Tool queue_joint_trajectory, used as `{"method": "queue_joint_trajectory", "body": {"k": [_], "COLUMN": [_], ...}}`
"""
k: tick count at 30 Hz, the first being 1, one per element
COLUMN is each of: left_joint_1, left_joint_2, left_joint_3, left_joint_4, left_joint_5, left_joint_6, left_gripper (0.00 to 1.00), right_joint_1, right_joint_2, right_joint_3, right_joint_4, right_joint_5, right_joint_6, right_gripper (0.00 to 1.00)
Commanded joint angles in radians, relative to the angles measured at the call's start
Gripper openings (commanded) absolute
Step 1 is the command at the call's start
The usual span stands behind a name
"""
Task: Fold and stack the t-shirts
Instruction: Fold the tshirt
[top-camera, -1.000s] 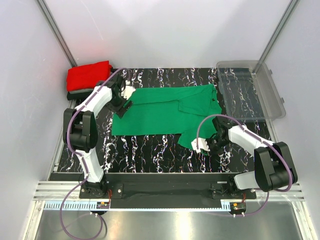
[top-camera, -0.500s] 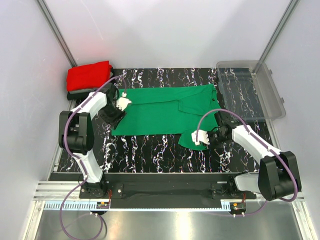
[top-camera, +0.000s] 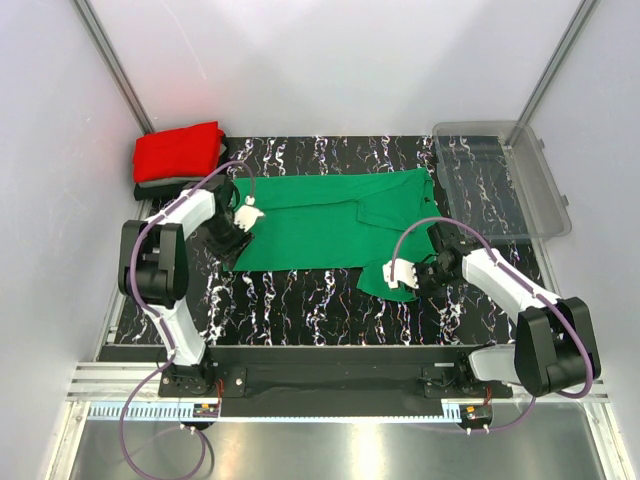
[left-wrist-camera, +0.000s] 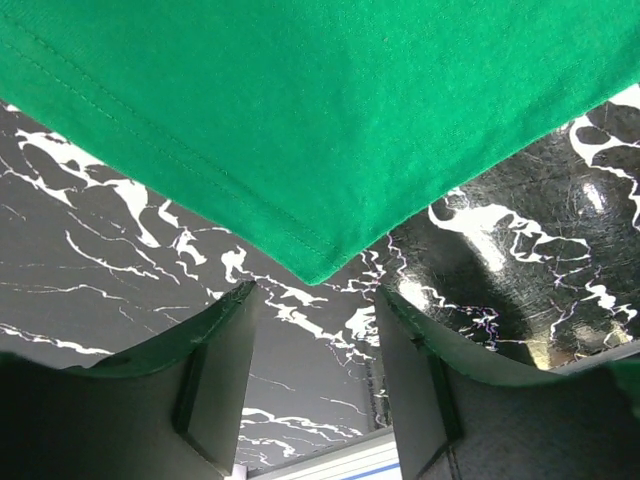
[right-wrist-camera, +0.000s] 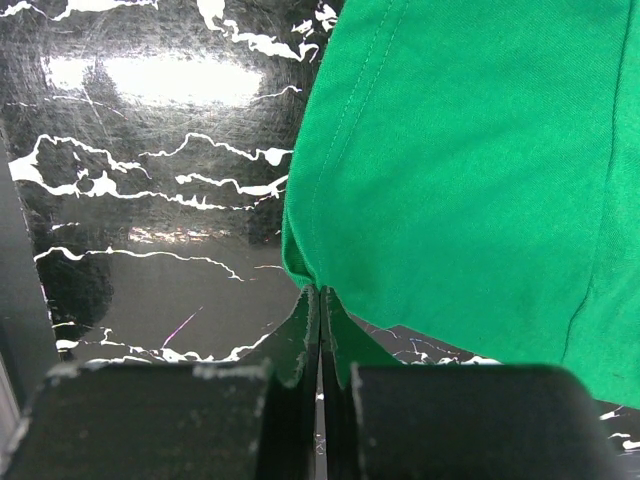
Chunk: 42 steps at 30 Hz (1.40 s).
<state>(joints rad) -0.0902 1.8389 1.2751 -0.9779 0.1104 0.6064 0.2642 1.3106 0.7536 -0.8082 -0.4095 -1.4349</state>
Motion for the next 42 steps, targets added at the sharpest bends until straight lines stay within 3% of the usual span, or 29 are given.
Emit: {"method": "queue_joint_trajectory", "body": {"k": [1,12,13,17,24,32,42], "left_joint_1": [0.006,0.007,0.007,0.007,0.007,0.007,0.009], "left_joint_2": [0.037,0.092,0.097,0.118,0.094,0.111,0.164], "left_joint_3": [0.015,0.001,0.001,0.018,0.076,0.249,0.369], "left_joint_4": [0.005,0.007,0.008,0.007,-0.019,-0.125,-0.143], "left_joint_5": [0.037,0.034,0.034,0.037,0.028,0.015,-0.024], "left_joint_6": [0.004,0.01,0.01,0.006,0.019,0.047,0.058], "left_gripper": [0.53,0.4,0.36,0.0,0.0,0.0,0.0], "right_joint_1": [0.009,0.009,0.009,0.009,-0.06,-0.106,-0.143], "right_joint_2": [0.007,0.013,0.013,0.016,0.042,0.094,0.251], "right_joint_3": [0.036,0.033,0.032,0.047,0.193,0.418,0.664], "right_joint_4": [0.007,0.012,0.017,0.033,0.067,0.081,0.13], "right_joint_5": [-0.005,0.003,0.005,0.014,0.017,0.026,0.034], "right_joint_6": [0.021,0.039,0.044,0.094,0.286,0.35,0.413], "right_gripper": [0.0,0.01,0.0,0.0,0.0,0.0,0.0]}}
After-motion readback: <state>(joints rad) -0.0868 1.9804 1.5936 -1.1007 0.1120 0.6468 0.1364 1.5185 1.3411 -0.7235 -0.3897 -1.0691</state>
